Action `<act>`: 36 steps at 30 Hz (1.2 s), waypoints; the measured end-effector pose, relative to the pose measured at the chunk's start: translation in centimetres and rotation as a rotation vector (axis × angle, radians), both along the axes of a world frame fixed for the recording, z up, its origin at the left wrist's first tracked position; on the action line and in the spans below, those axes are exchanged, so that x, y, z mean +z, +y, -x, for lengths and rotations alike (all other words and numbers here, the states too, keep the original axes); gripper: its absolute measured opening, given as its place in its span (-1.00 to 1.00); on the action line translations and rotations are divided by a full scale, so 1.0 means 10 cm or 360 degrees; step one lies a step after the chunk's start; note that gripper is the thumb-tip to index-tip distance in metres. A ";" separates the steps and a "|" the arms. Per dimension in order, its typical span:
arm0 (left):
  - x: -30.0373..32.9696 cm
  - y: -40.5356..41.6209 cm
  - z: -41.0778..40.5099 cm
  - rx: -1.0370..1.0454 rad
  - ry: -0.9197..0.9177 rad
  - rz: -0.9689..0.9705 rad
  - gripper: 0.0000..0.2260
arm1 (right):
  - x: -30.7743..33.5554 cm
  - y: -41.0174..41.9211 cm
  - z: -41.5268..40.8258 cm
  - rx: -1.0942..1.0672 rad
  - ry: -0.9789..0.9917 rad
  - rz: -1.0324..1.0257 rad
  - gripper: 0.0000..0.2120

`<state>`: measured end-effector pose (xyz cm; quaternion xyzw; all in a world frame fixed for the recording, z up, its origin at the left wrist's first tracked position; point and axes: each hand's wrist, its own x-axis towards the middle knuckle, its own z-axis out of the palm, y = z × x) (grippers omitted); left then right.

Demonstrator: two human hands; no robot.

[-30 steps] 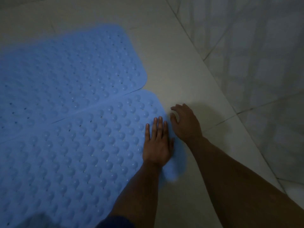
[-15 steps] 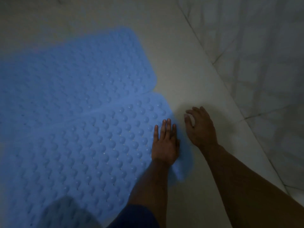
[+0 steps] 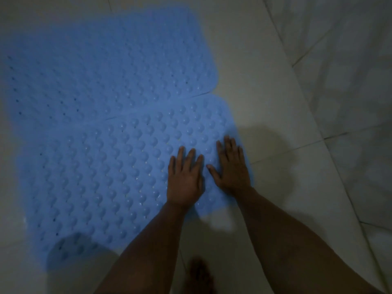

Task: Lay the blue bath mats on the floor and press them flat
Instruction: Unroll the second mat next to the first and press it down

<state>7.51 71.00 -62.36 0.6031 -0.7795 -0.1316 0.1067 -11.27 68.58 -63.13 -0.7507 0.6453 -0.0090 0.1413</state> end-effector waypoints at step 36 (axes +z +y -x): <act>-0.29 0.24 0.55 -0.0218 -0.0062 -0.0111 -0.34 | 0.23 -0.71 -0.01 -0.0231 -0.0231 -0.0097 -0.49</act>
